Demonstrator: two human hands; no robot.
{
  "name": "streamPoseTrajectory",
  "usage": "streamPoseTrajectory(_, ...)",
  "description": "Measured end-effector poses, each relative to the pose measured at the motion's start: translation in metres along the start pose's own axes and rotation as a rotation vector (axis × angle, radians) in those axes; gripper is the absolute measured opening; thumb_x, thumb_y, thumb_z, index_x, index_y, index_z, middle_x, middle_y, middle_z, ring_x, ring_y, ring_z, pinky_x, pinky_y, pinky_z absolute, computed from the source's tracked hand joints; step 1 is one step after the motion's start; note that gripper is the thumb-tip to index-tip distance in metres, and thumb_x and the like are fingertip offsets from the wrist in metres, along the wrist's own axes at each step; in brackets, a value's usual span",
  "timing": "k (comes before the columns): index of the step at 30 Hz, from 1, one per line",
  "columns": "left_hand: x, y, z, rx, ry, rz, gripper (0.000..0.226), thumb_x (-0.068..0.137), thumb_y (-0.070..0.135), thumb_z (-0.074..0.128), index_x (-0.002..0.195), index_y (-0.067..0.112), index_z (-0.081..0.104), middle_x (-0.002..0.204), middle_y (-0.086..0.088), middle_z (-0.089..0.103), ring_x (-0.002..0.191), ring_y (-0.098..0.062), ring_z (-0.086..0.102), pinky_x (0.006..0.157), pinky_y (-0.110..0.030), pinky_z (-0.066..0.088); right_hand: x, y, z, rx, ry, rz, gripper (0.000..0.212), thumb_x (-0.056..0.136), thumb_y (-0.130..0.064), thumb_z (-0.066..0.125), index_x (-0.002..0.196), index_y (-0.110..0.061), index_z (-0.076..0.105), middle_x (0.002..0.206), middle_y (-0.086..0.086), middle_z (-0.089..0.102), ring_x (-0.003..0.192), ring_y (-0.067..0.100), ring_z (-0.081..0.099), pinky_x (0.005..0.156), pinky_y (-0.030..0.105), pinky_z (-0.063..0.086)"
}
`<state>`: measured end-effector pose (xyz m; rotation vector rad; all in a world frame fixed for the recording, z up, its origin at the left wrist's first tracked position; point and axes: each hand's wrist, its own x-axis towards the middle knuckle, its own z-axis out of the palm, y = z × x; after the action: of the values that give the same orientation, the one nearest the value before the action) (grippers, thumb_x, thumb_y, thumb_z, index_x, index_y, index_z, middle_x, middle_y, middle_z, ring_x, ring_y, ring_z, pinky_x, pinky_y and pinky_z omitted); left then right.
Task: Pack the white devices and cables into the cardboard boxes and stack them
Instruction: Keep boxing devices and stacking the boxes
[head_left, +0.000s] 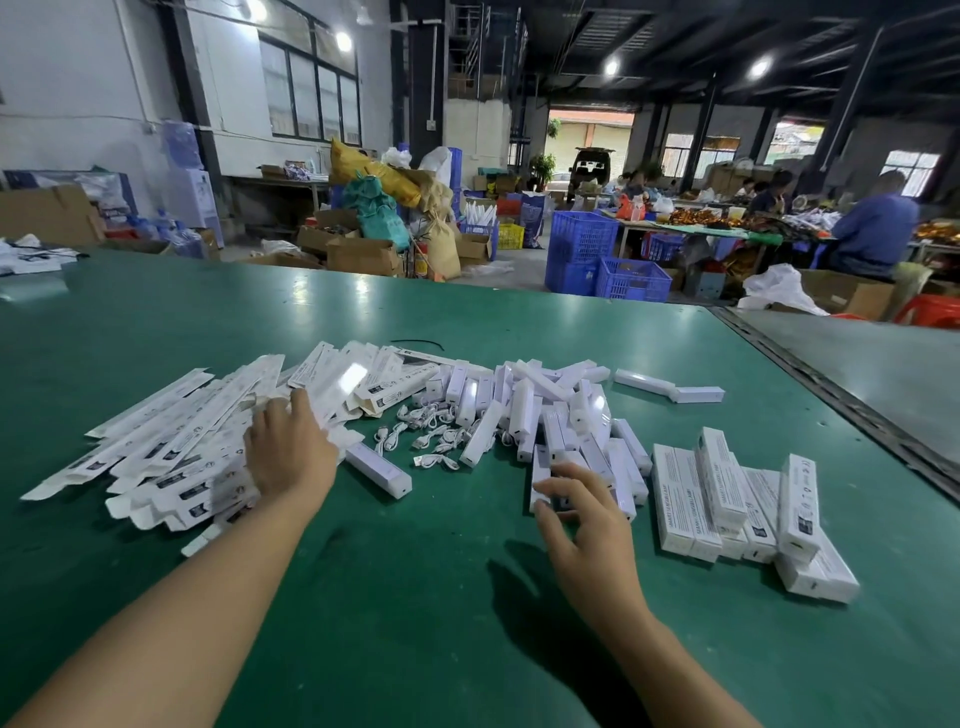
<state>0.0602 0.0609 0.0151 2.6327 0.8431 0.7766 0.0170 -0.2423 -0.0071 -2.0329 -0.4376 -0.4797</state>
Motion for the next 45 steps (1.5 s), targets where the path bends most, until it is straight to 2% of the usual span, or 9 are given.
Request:
streamPoseTrajectory(8,-0.043,0.082,-0.003,-0.778,-0.135,-0.059,0.054,0.089,0.016,0.073,0.133,0.014,0.043,0.111,0.002,0.062,0.082,-0.013,0.060,0.048,-0.014,0.041,-0.001,0.003,0.003,0.041,-0.085,0.010,0.021,0.093,-0.012,0.064,0.091,-0.033,0.064,0.102,-0.011,0.064,0.086,0.000,0.061,0.072,0.012,0.049)
streamPoseTrajectory(10,-0.062,0.095,-0.007,-1.038,-0.305,-0.100,0.059,0.085,0.015,0.078,0.131,0.019,0.043,0.104,0.008,0.063,0.087,-0.011,0.064,0.065,-0.020,0.054,-0.001,0.001,0.004,0.079,-0.095,0.027,0.023,0.093,-0.017,0.064,0.094,-0.040,0.060,0.099,-0.010,0.064,0.086,-0.001,0.061,0.069,0.010,0.048)
streamPoseTrajectory(12,-0.080,0.104,-0.008,-1.304,-0.554,-0.175,0.061,0.080,0.008,0.081,0.129,0.017,0.046,0.108,-0.005,0.067,0.101,-0.027,0.068,0.090,-0.046,0.056,-0.002,-0.001,0.005,0.121,-0.078,0.041,0.022,0.094,-0.025,0.063,0.102,-0.044,0.056,0.099,-0.011,0.064,0.090,-0.002,0.061,0.069,0.011,0.049)
streamPoseTrajectory(15,-0.106,0.105,-0.005,-1.547,-0.816,-0.222,0.055,0.068,0.004,0.084,0.116,0.015,0.057,0.096,-0.007,0.072,0.104,-0.032,0.070,0.099,-0.050,0.051,-0.001,-0.003,0.003,0.163,-0.065,0.046,0.018,0.094,-0.036,0.059,0.106,-0.048,0.054,0.101,-0.017,0.064,0.095,-0.003,0.061,0.072,0.012,0.049)
streamPoseTrajectory(19,-0.129,0.098,0.003,-1.651,-0.863,-0.226,0.047,0.066,0.009,0.079,0.110,0.006,0.064,0.090,-0.004,0.073,0.096,-0.026,0.072,0.094,-0.039,0.055,0.000,-0.005,0.001,0.246,-0.108,0.077,0.008,0.090,-0.044,0.060,0.098,-0.041,0.063,0.092,-0.015,0.070,0.083,0.001,0.067,0.065,0.010,0.047)
streamPoseTrajectory(23,-0.132,0.090,0.006,-1.639,-0.823,-0.236,0.057,0.066,0.010,0.075,0.120,0.003,0.061,0.106,-0.011,0.070,0.100,-0.026,0.068,0.102,-0.042,0.050,0.000,-0.003,-0.001,0.265,-0.223,0.122,0.039,0.079,-0.062,0.059,0.100,-0.031,0.069,0.088,-0.018,0.071,0.080,0.003,0.067,0.069,0.017,0.050)
streamPoseTrajectory(30,-0.134,0.088,0.005,-1.638,-0.839,-0.186,0.055,0.069,0.013,0.074,0.122,0.009,0.058,0.118,-0.009,0.072,0.100,-0.029,0.072,0.076,-0.033,0.058,0.003,0.003,-0.001,0.379,-0.354,0.179,0.025,0.084,-0.028,0.076,0.108,-0.022,0.071,0.102,-0.006,0.075,0.097,0.012,0.070,0.091,0.036,0.055)
streamPoseTrajectory(36,-0.121,0.084,-0.001,-1.820,-0.707,-0.307,0.038,0.079,0.028,0.064,0.114,0.014,0.061,0.116,-0.010,0.073,0.103,-0.031,0.072,0.077,-0.040,0.056,0.002,-0.001,-0.002,0.523,-0.402,0.288,0.026,0.076,-0.029,0.075,0.100,-0.020,0.075,0.087,-0.002,0.074,0.077,0.004,0.065,0.071,0.017,0.048)
streamPoseTrajectory(45,-0.118,0.078,0.002,-1.765,-0.585,-0.291,0.037,0.085,0.027,0.065,0.118,0.011,0.061,0.104,-0.013,0.074,0.097,-0.032,0.073,0.069,-0.033,0.060,0.003,-0.001,-0.003,0.496,-0.379,0.373,0.031,0.069,-0.033,0.081,0.098,-0.025,0.074,0.093,0.003,0.072,0.075,0.017,0.069,0.062,0.023,0.050)
